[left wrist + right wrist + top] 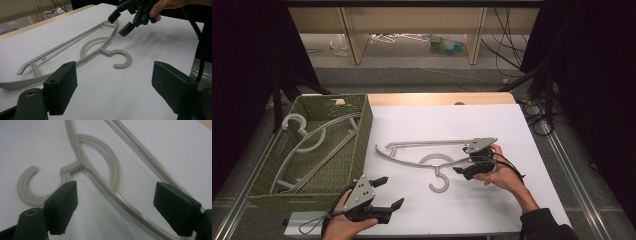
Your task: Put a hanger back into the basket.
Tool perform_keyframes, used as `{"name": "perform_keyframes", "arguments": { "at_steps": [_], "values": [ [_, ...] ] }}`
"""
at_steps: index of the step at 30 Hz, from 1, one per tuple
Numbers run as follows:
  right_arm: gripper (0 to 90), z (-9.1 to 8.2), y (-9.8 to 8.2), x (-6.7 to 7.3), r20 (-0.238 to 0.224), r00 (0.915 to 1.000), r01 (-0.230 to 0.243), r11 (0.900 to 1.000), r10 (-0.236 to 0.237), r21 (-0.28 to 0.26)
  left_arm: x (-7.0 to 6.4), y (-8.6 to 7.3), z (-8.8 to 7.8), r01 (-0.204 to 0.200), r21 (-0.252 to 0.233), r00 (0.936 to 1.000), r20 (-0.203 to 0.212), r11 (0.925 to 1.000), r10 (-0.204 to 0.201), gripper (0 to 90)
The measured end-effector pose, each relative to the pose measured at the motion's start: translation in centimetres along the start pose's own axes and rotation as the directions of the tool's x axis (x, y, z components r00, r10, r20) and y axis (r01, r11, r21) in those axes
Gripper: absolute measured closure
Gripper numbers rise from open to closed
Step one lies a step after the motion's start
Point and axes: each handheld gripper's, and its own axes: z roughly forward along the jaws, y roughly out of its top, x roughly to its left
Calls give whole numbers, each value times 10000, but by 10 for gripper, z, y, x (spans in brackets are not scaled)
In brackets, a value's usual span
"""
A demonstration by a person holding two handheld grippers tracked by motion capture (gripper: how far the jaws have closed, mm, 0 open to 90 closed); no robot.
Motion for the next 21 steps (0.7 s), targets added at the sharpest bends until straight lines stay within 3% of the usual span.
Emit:
{"name": "perform_keyframes", "arguments": {
  "at_steps": [5, 7, 9, 13, 17, 18, 21],
  "values": [
    [235, 14, 1, -5, -157, 9999, 40, 9991, -34, 420, 1, 0, 0, 63, -50, 10000, 43, 10000, -63, 194],
    [260, 22, 0, -7, -477, 9989, 39, 9981, -10, 612, 1, 0, 0, 147, -49, 9999, 38, 9999, -147, 191],
    [300, 24, -1, -9, -486, 9988, 77, 9962, -35, 869, 2, 0, 0, -11, -69, 10000, 65, 10000, 11, 189],
    [350, 25, -4, -9, -699, 9975, 156, 9937, -79, 1113, 2, 0, -1, 153, -20, 9999, -2, 9999, -153, 189],
    [420, 23, -4, -9, -771, 9970, 184, 9918, -87, 1264, 3, 0, -1, -36, 4, 10000, 38, 10000, 36, 188],
    [420, 23, -4, -9, -771, 9970, 184, 9918, -87, 1264, 2, 0, -1, 141, 32, 9999, -4, 9999, -141, 188],
    [473, 20, -3, -7, -1035, 9937, 568, 9878, -420, 1449, 2, -1, 0, 63, 124, 10000, -3, 9999, -63, 190]
  ]
}}
